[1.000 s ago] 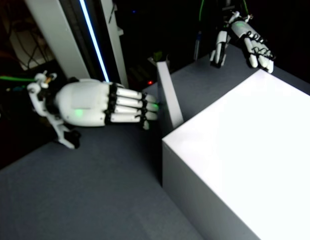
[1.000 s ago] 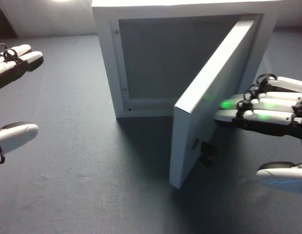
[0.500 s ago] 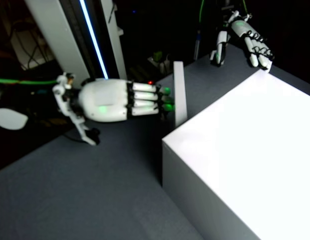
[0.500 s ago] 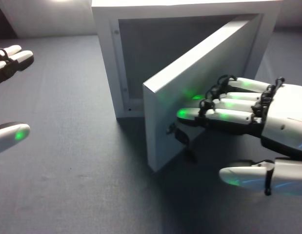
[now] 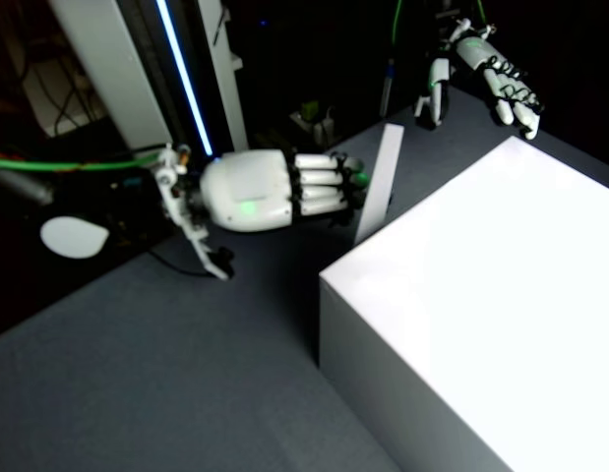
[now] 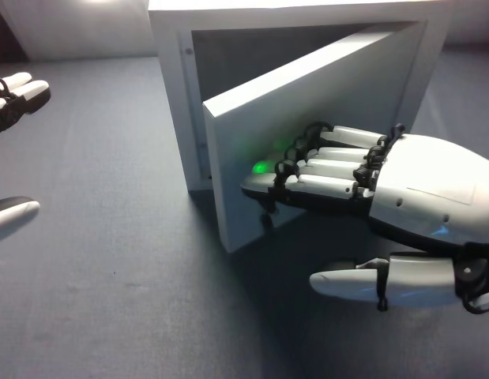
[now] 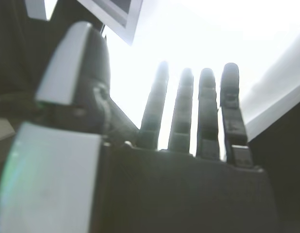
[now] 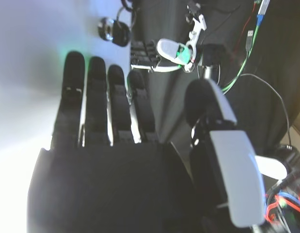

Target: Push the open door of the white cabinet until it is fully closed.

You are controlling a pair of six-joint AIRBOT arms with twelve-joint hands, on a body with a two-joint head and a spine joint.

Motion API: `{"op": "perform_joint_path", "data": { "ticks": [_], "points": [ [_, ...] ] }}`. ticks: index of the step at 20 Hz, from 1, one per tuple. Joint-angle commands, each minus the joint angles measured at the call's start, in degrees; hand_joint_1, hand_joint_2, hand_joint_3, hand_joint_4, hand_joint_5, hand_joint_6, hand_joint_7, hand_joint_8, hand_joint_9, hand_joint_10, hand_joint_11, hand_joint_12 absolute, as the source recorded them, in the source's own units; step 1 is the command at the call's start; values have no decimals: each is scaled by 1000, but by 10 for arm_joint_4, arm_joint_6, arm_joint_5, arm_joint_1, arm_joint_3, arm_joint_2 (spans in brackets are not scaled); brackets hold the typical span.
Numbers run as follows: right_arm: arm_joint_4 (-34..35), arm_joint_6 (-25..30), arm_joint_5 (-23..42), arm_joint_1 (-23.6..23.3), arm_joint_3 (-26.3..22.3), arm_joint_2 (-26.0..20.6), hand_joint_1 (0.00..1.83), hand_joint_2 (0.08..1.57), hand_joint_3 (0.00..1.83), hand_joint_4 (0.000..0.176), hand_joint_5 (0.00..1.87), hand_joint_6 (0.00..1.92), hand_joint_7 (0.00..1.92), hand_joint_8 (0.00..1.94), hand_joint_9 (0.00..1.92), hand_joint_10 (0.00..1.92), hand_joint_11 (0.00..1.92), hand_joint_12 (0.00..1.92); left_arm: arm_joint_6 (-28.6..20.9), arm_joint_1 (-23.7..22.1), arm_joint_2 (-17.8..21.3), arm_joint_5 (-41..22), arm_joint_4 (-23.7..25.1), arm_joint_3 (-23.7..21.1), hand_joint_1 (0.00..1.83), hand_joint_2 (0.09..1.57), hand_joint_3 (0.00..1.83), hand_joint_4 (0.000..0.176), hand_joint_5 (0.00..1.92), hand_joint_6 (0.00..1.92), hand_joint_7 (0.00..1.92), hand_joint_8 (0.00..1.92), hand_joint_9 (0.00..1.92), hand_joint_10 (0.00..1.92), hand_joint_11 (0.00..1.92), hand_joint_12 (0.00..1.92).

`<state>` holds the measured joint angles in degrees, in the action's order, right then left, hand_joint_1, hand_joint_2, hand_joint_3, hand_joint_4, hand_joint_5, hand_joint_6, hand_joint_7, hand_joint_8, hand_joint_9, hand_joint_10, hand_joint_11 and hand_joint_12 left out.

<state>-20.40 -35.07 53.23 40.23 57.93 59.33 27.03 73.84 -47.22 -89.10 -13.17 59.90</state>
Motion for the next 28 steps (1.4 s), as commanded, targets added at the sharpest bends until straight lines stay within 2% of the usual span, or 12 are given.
{"op": "perform_joint_path", "data": {
  "ticks": [1,5,6,8,10,15,20,24,25,26,27,28],
  "points": [
    [16,3,58,-11,3,3,457,1297,0,0,225,5,268,3,250,14,0,1037,-2,-1,4,-74,-17,-1,875,1330,0,0,182,3,116,4,97,8,0,568],
    [40,-13,44,-22,15,16,416,1278,0,0,145,0,172,0,200,2,0,957,-2,3,4,-77,-21,-2,868,1330,0,0,194,2,136,4,118,8,0,642],
    [50,-24,38,-25,17,19,327,1303,2,0,73,0,72,2,123,2,0,710,-2,3,4,-77,-21,-2,866,1320,0,0,200,1,134,1,116,3,0,848],
    [60,-32,24,-32,24,26,311,1287,0,0,5,0,6,0,91,0,0,681,-1,3,4,-77,-22,-2,886,1323,0,0,199,0,115,0,96,4,0,857],
    [66,-42,7,-40,30,36,209,1301,1,0,0,0,0,0,36,2,0,449,-1,3,3,-77,-22,-2,868,1328,2,0,196,2,113,0,97,3,0,728],
    [84,-71,-22,-51,38,49,208,1279,0,0,0,0,0,0,35,2,0,418,-1,3,3,-75,-23,-2,801,1353,4,0,172,0,90,0,66,1,0,573],
    [88,-74,-23,-52,38,49,210,1287,0,0,0,0,0,0,35,1,0,412,-1,3,2,-77,-23,-2,781,1346,0,0,171,0,89,0,64,2,0,643],
    [52,-23,10,-52,26,48,233,1289,0,0,0,0,0,0,33,0,0,408,-1,5,2,-81,-26,-3,799,1336,0,0,182,3,100,4,75,5,0,658],
    [36,-9,23,-51,20,43,344,1261,0,0,123,16,178,27,149,34,0,409,-1,7,2,-83,-27,-3,834,1324,0,0,198,7,111,6,84,8,0,658],
    [21,3,30,-51,15,38,211,1260,0,0,153,11,260,27,220,48,0,656,-1,8,2,-85,-28,-4,856,1319,0,0,203,7,115,6,88,9,0,654],
    [3,20,41,-49,7,29,123,1274,1,0,87,15,298,21,296,64,0,1046,-1,12,2,-89,-31,-5,874,1312,0,0,214,5,123,4,96,8,0,676],
    [-13,40,54,-43,1,19,101,1286,3,0,94,16,269,5,271,42,0,1042,-1,17,3,-94,-35,-6,887,1304,0,0,220,3,127,2,100,7,0,727]
  ]
}}
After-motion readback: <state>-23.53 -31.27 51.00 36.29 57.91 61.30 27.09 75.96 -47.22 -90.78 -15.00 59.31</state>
